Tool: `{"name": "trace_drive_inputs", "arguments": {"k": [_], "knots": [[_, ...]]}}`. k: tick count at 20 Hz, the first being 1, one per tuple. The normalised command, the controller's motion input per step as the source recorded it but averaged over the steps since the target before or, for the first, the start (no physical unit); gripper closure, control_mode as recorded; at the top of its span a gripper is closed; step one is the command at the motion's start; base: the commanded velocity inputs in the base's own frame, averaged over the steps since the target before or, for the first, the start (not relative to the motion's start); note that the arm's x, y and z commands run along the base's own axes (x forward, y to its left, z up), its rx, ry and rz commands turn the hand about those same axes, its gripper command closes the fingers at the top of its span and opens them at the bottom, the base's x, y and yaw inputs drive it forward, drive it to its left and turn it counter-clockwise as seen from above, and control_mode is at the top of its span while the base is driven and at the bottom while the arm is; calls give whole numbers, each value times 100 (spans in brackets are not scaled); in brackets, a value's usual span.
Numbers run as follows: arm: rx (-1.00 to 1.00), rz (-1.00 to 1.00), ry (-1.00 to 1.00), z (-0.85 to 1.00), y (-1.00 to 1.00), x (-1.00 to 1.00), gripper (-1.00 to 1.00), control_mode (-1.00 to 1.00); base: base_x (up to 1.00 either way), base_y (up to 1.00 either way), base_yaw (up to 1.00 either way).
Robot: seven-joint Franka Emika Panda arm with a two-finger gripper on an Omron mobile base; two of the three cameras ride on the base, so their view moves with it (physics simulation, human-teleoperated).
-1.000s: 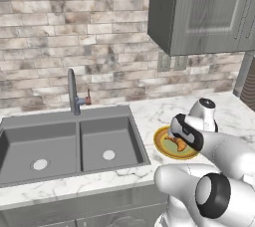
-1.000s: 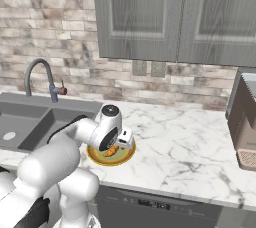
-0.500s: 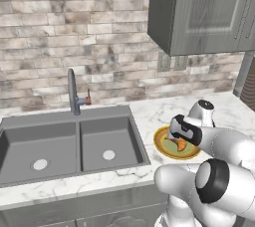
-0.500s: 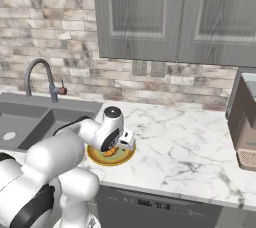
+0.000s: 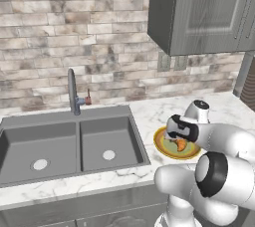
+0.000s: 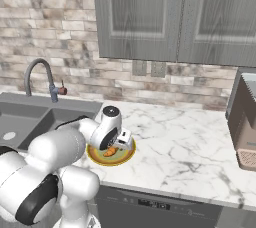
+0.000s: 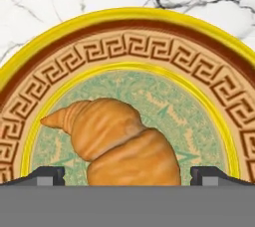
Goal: Pick the croissant and place it on the pan. Then turn on the stove to warm the croissant.
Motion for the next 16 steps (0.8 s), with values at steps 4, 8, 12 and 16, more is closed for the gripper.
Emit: {"name": "trace_drive_inputs", "arguments": {"k": [4, 8, 12, 16], "knots": [[0, 0, 0, -23, 6, 0, -100, -100, 0, 0, 0], [0, 0, 0, -34, 0, 0, -100, -100, 0, 0, 0], [0, 0, 0, -42, 0, 0, 100, -100, 0, 0, 0], [0, 0, 0, -50, 0, 0, 100, -100, 0, 0, 0]]}}
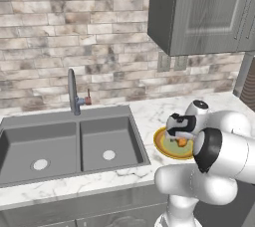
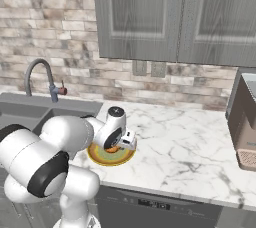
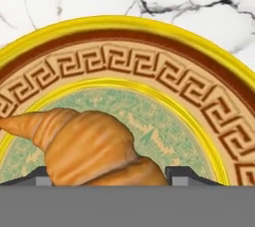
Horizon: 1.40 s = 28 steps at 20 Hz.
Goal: Pick the croissant and place it on the pan. Then turn on the stove to warm the croissant.
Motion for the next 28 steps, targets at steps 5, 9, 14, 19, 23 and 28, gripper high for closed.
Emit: {"name": "trace_drive_inputs", "arguments": {"k": [5, 9, 14, 19, 23, 28], "knots": [[0, 0, 0, -27, 1, 0, 100, -100, 0, 0, 0], [0, 0, 0, 0, 0, 0, 100, -100, 0, 0, 0], [0, 0, -5, 22, 0, -32, 100, -100, 0, 0, 0], [0, 0, -17, 61, 3, -49, 100, -100, 0, 0, 0], [0, 0, -19, 71, 18, -55, 100, -100, 0, 0, 0], [-2, 3, -17, 57, 30, -46, 100, -100, 0, 0, 0]]}}
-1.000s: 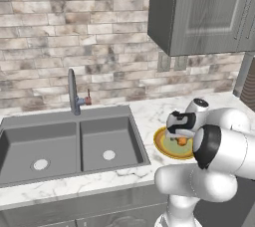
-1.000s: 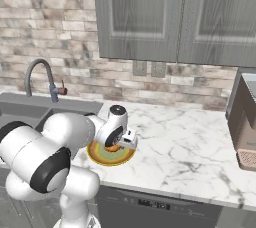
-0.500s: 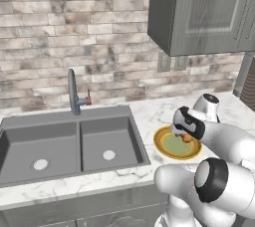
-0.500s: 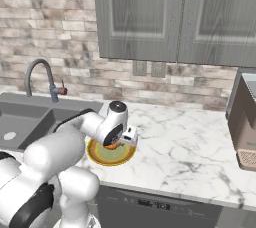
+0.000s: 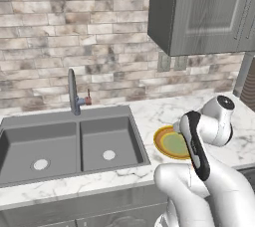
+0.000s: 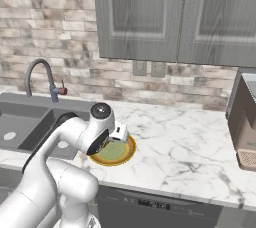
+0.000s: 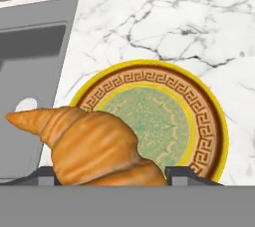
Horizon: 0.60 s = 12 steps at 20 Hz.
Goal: Pick the croissant and place it on the pan. Then turn on the stove to warm the croissant.
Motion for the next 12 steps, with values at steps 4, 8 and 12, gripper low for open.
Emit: {"name": "trace_drive_inputs", "arguments": {"k": [4, 8, 12], "knots": [[-3, 4, -12, 31, 31, -35, 100, -100, 0, 0, 0], [-1, 4, -8, 39, 14, -32, 100, -100, 0, 0, 0], [0, 3, -6, 64, 0, -19, 100, -100, 0, 0, 0]]}}
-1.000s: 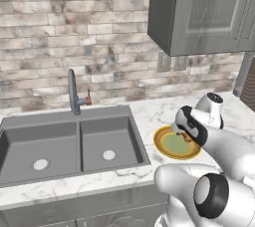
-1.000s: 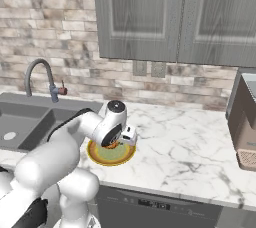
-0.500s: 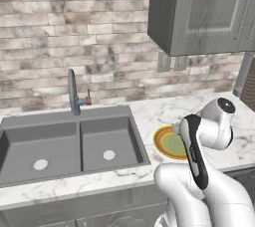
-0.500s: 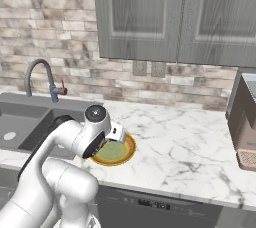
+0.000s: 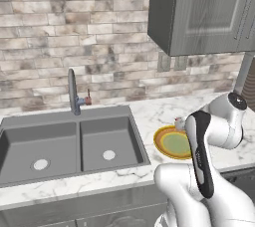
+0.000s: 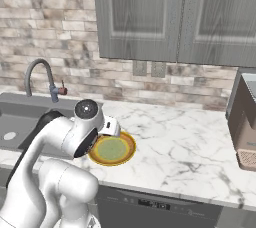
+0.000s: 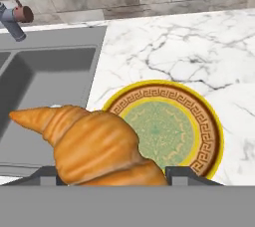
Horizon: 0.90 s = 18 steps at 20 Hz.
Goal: Pick the croissant and place it on the pan. Then turn on the stove to warm the croissant.
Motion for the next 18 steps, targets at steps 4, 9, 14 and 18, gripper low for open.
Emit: {"name": "trace_drive_inputs", "arguments": {"k": [4, 9, 14, 18], "knots": [[0, 2, -4, 70, 0, -7, 100, -100, 0, 0, 0], [0, 1, -7, 38, 0, -28, 100, -100, 0, 0, 0], [0, 4, -13, 7, 0, -31, 100, -100, 0, 0, 0], [0, 9, -23, 0, 0, -39, 100, -100, 0, 0, 0]]}}
